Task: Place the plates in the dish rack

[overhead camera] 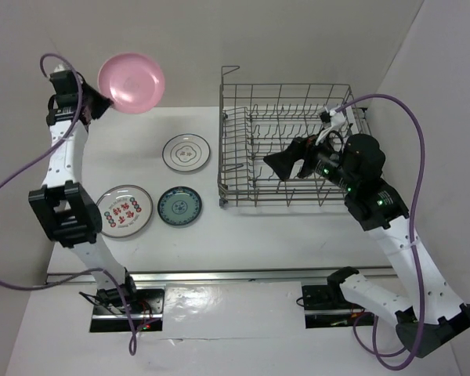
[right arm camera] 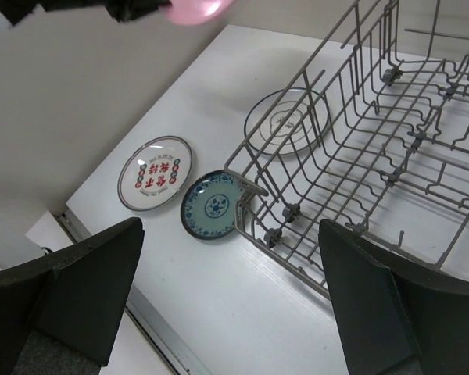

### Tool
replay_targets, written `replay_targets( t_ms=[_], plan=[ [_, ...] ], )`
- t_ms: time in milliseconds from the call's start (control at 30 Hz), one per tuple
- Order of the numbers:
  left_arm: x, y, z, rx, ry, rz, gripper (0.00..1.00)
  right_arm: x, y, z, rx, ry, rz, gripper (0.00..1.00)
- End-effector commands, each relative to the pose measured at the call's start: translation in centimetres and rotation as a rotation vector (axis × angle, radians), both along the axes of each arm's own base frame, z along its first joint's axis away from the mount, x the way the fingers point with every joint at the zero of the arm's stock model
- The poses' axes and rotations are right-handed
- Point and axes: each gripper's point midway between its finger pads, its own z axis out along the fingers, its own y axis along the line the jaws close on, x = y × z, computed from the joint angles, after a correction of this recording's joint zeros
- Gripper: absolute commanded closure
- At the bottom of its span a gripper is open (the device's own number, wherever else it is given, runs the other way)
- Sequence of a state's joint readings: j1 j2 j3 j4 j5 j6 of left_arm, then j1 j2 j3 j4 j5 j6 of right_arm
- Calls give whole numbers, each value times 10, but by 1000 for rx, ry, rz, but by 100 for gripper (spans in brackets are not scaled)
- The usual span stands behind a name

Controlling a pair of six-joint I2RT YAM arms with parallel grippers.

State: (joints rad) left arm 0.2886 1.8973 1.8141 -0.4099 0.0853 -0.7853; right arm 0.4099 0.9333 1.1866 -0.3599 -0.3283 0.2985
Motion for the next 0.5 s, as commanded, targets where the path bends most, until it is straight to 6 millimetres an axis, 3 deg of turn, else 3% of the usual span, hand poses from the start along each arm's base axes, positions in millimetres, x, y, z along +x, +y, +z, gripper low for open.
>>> replay_targets(
  t_ms=[0, 33, 67, 100, 133, 200, 233, 267, 333, 367, 400, 467],
  plan=[
    [-9, -51, 121, 166, -337, -190, 100, -2, 8, 17, -6, -84, 30, 0],
    [-24, -70, 149, 198, -401, -237, 100, -6, 11, 24, -3, -111, 62, 0],
    [-32, -80, 149, 233, -403, -277, 100, -11, 16, 24, -9, -119, 97, 0],
    [-40, -93, 157, 256, -429, -316, 100, -16, 19, 37, 7, -153, 126, 0],
    [-57, -118, 167, 277, -457, -368, 100, -23, 26, 41, 2, -178, 192, 0],
    [-75, -140, 178, 345, -501, -412, 100, -23, 27, 58, -3, -228, 205, 1],
    [-84, -163, 185, 354, -531, -450, 100, -18, 27, 60, -7, -219, 191, 1],
    [-100, -173, 200, 357, -571, -465, 100, -19, 26, 68, -9, -245, 191, 1],
    [-115, -188, 203, 341, -579, -517, 100, -18, 27, 87, 11, -300, 187, 1],
    [-122, -202, 192, 309, -563, -560, 100, -15, 28, 87, 11, -301, 187, 0],
    [-136, -211, 198, 301, -588, -597, 100, -18, 27, 97, 20, -324, 186, 0],
    [-150, -231, 189, 272, -583, -646, 100, -12, 31, 94, 22, -303, 185, 0]
  ],
)
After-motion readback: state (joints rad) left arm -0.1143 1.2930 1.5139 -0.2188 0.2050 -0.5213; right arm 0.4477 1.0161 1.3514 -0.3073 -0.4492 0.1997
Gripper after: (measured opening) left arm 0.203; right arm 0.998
